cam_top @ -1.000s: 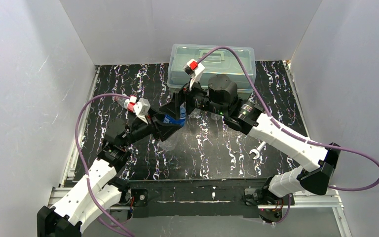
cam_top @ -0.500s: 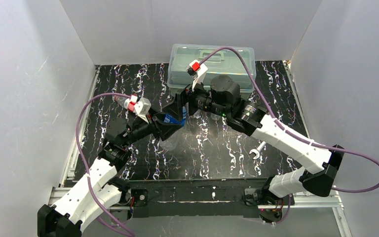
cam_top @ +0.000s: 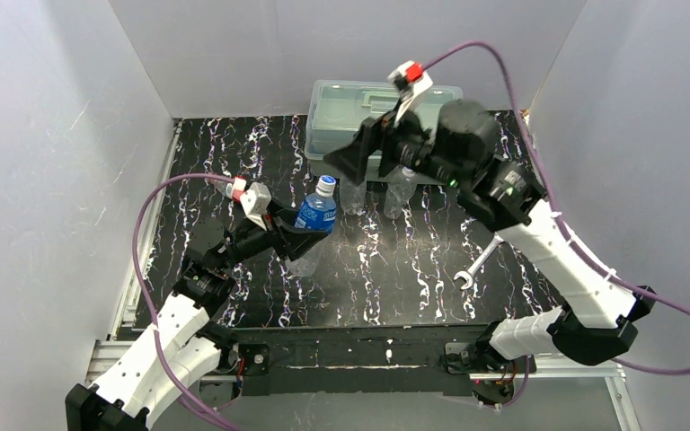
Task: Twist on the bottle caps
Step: Screw the bottle cap onto the plastic bottle.
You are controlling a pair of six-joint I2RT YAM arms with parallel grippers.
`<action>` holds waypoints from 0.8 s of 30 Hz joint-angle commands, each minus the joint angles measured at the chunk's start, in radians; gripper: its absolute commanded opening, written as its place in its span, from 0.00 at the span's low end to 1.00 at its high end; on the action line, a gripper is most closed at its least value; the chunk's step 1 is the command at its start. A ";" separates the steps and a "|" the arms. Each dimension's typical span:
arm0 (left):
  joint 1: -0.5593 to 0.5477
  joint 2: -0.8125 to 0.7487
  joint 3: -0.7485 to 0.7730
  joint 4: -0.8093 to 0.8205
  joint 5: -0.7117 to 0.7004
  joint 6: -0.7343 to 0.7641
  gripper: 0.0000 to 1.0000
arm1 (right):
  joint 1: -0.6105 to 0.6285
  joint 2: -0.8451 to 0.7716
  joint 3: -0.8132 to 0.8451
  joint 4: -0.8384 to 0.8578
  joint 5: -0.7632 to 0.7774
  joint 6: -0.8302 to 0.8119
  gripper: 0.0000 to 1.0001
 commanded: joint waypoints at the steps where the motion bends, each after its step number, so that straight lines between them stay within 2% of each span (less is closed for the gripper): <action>1: 0.006 -0.030 0.017 0.002 0.052 0.017 0.00 | -0.287 0.053 0.032 0.022 -0.446 0.102 0.98; 4: 0.006 -0.031 0.019 0.003 0.068 0.013 0.00 | -0.367 0.059 -0.049 0.195 -0.669 0.182 0.98; 8: 0.006 -0.024 0.025 0.002 0.098 0.006 0.00 | -0.367 0.048 -0.131 0.334 -0.772 0.236 0.97; 12: 0.006 -0.005 0.035 0.003 0.121 -0.004 0.00 | -0.349 0.021 -0.190 0.384 -0.760 0.232 0.90; 17: 0.006 0.013 0.049 0.005 0.148 -0.007 0.00 | -0.279 0.012 -0.199 0.293 -0.655 0.132 0.82; 24: 0.006 0.026 0.058 0.010 0.167 -0.013 0.00 | -0.214 0.022 -0.213 0.245 -0.581 0.065 0.76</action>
